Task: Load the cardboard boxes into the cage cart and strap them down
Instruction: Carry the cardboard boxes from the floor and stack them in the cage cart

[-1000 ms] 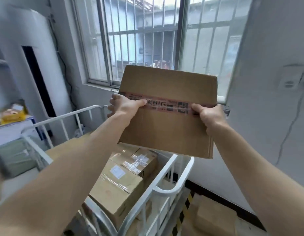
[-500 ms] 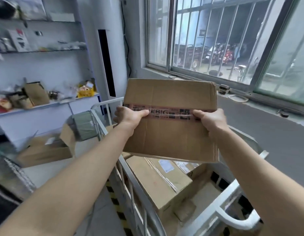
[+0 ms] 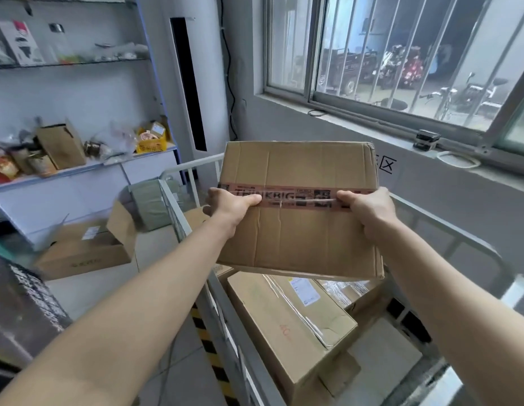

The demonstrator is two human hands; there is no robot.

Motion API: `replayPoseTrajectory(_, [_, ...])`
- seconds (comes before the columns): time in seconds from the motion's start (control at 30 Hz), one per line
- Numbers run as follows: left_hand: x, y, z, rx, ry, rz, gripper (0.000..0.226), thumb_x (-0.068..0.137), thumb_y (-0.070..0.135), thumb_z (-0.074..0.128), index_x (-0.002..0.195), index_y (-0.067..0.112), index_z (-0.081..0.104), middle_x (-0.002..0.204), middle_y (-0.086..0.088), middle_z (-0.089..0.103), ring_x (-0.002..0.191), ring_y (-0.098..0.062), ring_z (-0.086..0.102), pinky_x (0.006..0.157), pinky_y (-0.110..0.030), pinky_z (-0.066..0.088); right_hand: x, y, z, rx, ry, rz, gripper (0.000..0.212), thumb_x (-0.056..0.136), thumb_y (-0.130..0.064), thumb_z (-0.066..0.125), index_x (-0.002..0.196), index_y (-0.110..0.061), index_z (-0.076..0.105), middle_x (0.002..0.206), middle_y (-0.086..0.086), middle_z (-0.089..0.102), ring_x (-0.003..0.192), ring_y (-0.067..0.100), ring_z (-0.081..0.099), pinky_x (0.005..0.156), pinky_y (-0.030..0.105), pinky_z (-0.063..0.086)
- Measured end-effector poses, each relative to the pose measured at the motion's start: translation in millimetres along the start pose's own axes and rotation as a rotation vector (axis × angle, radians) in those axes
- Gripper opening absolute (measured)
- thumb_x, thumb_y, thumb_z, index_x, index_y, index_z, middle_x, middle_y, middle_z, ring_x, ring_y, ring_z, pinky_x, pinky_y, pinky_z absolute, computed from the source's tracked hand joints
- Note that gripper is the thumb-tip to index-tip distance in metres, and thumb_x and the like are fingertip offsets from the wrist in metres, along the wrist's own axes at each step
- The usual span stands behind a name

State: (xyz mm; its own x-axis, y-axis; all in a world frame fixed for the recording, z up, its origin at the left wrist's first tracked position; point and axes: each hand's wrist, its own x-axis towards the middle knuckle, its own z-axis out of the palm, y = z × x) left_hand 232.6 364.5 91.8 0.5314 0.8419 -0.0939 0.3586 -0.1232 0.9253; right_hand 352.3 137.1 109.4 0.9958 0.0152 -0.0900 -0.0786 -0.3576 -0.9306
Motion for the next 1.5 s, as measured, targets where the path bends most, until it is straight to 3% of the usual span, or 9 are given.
replayPoseTrajectory(0.23, [124.2,-17.1,8.0,-0.047,-0.194,-0.031,0.138,0.023,0.060,0.080,0.140,0.012,0.024,0.140,-0.011,0.043,0.125,-0.032,0.044,0.103,-0.050,0.040,49.6,0.3,88.1,-0.001,0.090,0.102,0.083,0.039,-0.058,0.074,0.108,-0.014,0.060,0.097,0.005,0.070,0.087,0.027,0.068,0.083,0.042,0.057])
replayPoseTrajectory(0.4, [204.6,-23.4,-6.0,0.048,-0.226,0.016,0.122,0.043,0.049,0.086,0.139,0.005,0.024,0.137,-0.014,0.044,0.126,-0.033,0.043,0.104,-0.050,0.039,49.4,-24.0,151.5,-0.024,0.132,0.158,0.075,0.057,-0.051,0.078,0.117,-0.012,0.055,0.108,0.007,0.067,0.096,0.028,0.065,0.089,0.043,0.053])
replayPoseTrajectory(0.63, [279.8,-29.5,-2.4,0.039,-0.282,-0.003,0.127,0.041,0.049,0.084,0.141,0.006,0.019,0.140,-0.013,0.041,0.128,-0.032,0.042,0.105,-0.049,0.039,80.4,-37.6,208.2,-0.078,0.168,0.212,0.068,0.075,-0.041,0.077,0.125,-0.006,0.046,0.120,0.012,0.061,0.109,0.032,0.060,0.094,0.041,0.049])
replayPoseTrajectory(0.8, [329.5,-38.7,21.3,0.070,-0.330,-0.033,0.131,0.041,0.049,0.086,0.143,0.005,0.018,0.143,-0.013,0.039,0.131,-0.033,0.038,0.107,-0.049,0.036,114.5,-33.9,240.2,-0.088,0.163,0.264,0.067,0.076,-0.041,0.076,0.125,-0.006,0.047,0.119,0.011,0.060,0.109,0.032,0.059,0.090,0.037,0.049])
replayPoseTrajectory(0.97, [387.5,-36.9,60.4,0.142,-0.326,-0.038,0.104,0.056,0.038,0.089,0.134,0.003,0.029,0.134,-0.013,0.043,0.125,-0.032,0.043,0.106,-0.048,0.038,174.0,-24.1,270.8,-0.051,0.130,0.320,0.063,0.074,-0.040,0.077,0.121,-0.006,0.055,0.115,0.011,0.063,0.100,0.028,0.060,0.070,0.029,0.042])
replayPoseTrajectory(1.07, [424.7,-32.1,85.3,0.173,-0.344,-0.038,0.113,0.048,0.045,0.087,0.136,0.004,0.029,0.134,-0.013,0.046,0.124,-0.032,0.044,0.104,-0.048,0.039,209.5,-23.4,288.6,-0.043,0.140,0.351,0.063,0.078,-0.038,0.076,0.124,-0.004,0.050,0.118,0.012,0.060,0.103,0.029,0.058,0.072,0.029,0.040])
replayPoseTrajectory(1.23, [477.9,-20.8,124.7,0.198,-0.373,0.002,0.101,0.066,0.034,0.085,0.139,0.003,0.024,0.138,-0.012,0.040,0.128,-0.031,0.040,0.107,-0.044,0.037,260.0,-24.3,313.2,-0.019,0.169,0.371,0.063,0.077,-0.037,0.077,0.123,-0.004,0.051,0.117,0.011,0.061,0.104,0.029,0.059,0.077,0.030,0.044])
replayPoseTrajectory(1.37, [522.9,-15.2,159.8,0.233,-0.437,-0.006,0.096,0.057,0.040,0.087,0.131,0.007,0.036,0.130,-0.011,0.050,0.121,-0.031,0.047,0.102,-0.048,0.042,296.7,-17.6,328.5,0.008,0.210,0.405,0.062,0.075,-0.038,0.077,0.122,-0.005,0.053,0.117,0.012,0.063,0.103,0.028,0.060,0.078,0.030,0.045])
replayPoseTrajectory(1.5, [585.6,-23.1,210.9,0.228,-0.542,-0.015,0.120,0.024,0.059,0.081,0.128,0.011,0.045,0.129,-0.007,0.055,0.120,-0.029,0.050,0.100,-0.047,0.045,334.4,-14.6,348.3,0.008,0.274,0.455,0.063,0.080,-0.036,0.075,0.126,-0.003,0.048,0.120,0.012,0.059,0.108,0.030,0.056,0.081,0.030,0.042])
